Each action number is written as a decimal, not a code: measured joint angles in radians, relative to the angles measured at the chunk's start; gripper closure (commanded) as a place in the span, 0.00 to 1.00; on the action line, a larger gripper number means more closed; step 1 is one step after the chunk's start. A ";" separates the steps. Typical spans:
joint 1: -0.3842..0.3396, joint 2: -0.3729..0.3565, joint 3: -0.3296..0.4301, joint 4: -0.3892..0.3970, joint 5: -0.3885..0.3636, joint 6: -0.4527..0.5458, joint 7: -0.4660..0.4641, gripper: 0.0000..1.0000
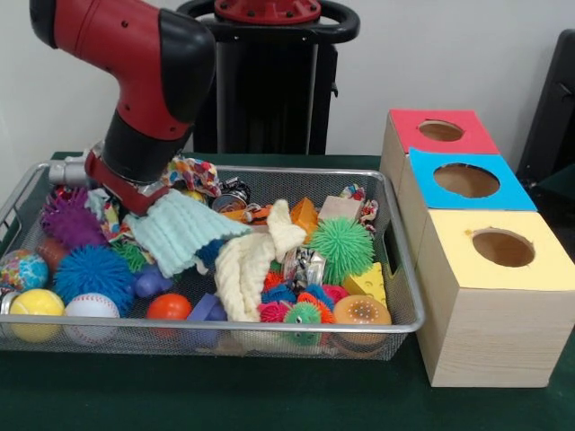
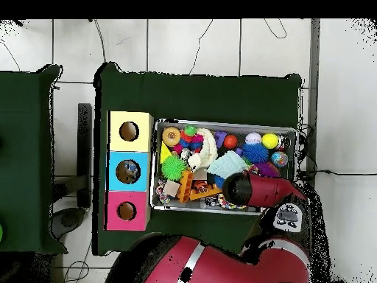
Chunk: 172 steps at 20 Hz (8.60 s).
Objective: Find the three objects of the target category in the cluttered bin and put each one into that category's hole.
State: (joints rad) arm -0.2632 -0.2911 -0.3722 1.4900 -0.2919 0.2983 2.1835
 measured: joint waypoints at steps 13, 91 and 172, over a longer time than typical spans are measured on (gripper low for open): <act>-0.034 0.011 0.014 -0.037 -0.162 0.000 0.000 1.00; -0.222 0.022 0.091 -0.020 -0.355 -0.302 0.000 0.00; -0.080 -0.196 0.340 0.118 0.255 -0.047 0.000 0.00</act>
State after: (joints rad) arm -0.3430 -0.4872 -0.0324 1.6078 -0.0365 0.2518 2.1835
